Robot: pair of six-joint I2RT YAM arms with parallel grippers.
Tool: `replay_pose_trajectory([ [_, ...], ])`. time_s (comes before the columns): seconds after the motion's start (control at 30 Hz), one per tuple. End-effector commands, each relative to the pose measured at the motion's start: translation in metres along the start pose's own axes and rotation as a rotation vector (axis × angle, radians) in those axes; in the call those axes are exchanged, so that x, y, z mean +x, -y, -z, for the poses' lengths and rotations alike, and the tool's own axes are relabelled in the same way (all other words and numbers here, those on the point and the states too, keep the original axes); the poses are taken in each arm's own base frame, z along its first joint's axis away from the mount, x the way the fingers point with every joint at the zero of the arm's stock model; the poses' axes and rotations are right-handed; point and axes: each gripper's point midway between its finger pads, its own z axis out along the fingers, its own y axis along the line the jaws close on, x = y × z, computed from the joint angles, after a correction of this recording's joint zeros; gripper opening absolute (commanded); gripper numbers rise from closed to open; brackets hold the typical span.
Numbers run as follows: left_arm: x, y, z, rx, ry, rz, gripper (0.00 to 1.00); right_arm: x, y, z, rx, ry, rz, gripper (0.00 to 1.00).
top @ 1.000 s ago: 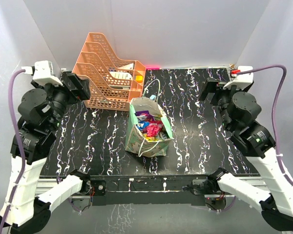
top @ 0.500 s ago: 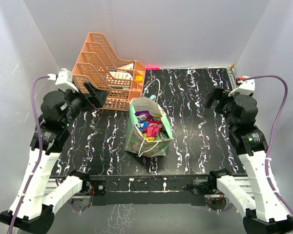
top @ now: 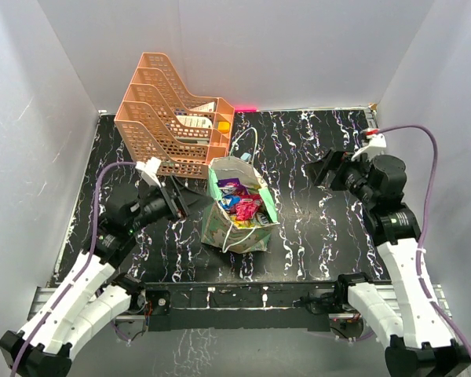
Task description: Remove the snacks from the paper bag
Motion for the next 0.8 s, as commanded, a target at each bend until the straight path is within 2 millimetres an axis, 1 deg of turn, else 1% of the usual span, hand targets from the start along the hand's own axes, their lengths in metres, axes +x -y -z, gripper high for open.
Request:
replay_pose_trajectory([
  [0.0, 0.033, 0.03, 0.009, 0.134, -0.094, 0.019, 0.98, -0.014, -0.055, -0.016, -0.329, -0.009, -0.027, 0.98],
  [0.13, 0.063, 0.037, 0.011, 0.168, -0.187, -0.01, 0.98, -0.021, -0.094, -0.034, -0.543, -0.045, -0.066, 0.98],
  [0.23, 0.082, 0.051, 0.01, 0.232, -0.236, -0.025, 0.98, -0.019, -0.126, -0.055, -0.638, -0.087, -0.068, 0.98],
  [0.33, 0.099, 0.058, 0.003, 0.223, -0.281, -0.072, 0.98, -0.021, -0.151, -0.074, -0.689, -0.098, -0.088, 0.98],
  [0.43, 0.112, 0.061, -0.004, 0.19, -0.289, -0.116, 0.96, -0.031, -0.171, -0.092, -0.746, -0.108, -0.094, 0.9],
  [0.5, 0.119, 0.067, -0.008, 0.202, -0.294, -0.128, 0.94, -0.036, -0.181, -0.102, -0.774, -0.109, -0.095, 0.87],
  [0.53, 0.121, 0.07, -0.009, 0.21, -0.298, -0.131, 0.92, -0.037, -0.187, -0.107, -0.787, -0.117, -0.098, 0.86],
  [0.63, 0.128, 0.072, -0.015, 0.192, -0.313, -0.15, 0.83, -0.04, -0.203, -0.115, -0.829, -0.144, -0.106, 0.78],
  [0.7, 0.127, 0.068, -0.02, 0.14, -0.301, -0.168, 0.73, -0.041, -0.207, -0.118, -0.825, -0.144, -0.116, 0.72],
  [0.73, 0.125, 0.062, -0.021, 0.093, -0.286, -0.163, 0.66, -0.042, -0.206, -0.118, -0.813, -0.137, -0.126, 0.64],
  [0.77, 0.122, 0.056, -0.021, 0.058, -0.276, -0.162, 0.61, -0.044, -0.204, -0.12, -0.793, -0.129, -0.137, 0.51],
])
